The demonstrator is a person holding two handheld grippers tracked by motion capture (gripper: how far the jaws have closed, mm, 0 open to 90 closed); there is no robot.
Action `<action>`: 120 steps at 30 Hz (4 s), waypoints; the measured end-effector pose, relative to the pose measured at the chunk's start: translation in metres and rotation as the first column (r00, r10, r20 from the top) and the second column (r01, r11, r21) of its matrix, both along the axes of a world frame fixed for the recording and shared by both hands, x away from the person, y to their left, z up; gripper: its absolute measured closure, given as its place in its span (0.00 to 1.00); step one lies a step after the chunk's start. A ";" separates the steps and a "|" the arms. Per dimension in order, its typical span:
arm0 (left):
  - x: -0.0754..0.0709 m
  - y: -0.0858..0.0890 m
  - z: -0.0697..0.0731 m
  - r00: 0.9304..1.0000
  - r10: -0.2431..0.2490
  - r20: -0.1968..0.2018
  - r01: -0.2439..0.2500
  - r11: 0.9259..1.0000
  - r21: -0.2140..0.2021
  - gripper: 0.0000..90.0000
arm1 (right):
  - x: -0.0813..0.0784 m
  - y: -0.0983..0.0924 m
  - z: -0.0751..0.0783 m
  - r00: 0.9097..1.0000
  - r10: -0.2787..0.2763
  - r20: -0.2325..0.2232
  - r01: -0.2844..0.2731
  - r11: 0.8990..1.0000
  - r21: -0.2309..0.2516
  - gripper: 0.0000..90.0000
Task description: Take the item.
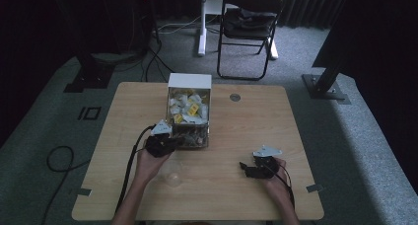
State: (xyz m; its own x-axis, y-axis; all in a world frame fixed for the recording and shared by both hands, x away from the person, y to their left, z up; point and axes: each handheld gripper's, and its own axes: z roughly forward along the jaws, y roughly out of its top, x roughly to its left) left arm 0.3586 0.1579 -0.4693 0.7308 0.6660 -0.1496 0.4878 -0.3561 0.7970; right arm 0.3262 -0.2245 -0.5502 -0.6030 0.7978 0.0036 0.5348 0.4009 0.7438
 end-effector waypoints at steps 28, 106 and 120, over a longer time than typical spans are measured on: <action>-0.003 0.012 0.016 1.000 0.012 0.028 -0.010 0.998 -0.060 1.00 | 0.000 0.000 0.000 1.000 -0.001 0.000 0.001 1.000 0.000 0.31; -0.024 0.033 0.047 0.997 -0.030 0.066 0.036 0.995 -0.095 1.00 | 0.001 0.000 0.000 1.000 0.000 -0.001 0.000 1.000 0.001 0.31; -0.033 0.039 0.051 0.997 -0.025 0.075 0.033 0.994 -0.102 1.00 | 0.001 0.000 0.000 1.000 0.000 -0.002 0.000 1.000 0.001 0.31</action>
State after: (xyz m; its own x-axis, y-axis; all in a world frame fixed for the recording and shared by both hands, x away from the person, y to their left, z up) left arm 0.3252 0.1973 -0.4179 0.7612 0.6281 -0.1617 0.4171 -0.2832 0.8636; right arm 0.3269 -0.2244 -0.5502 -0.6029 0.7978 0.0052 0.5363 0.4004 0.7430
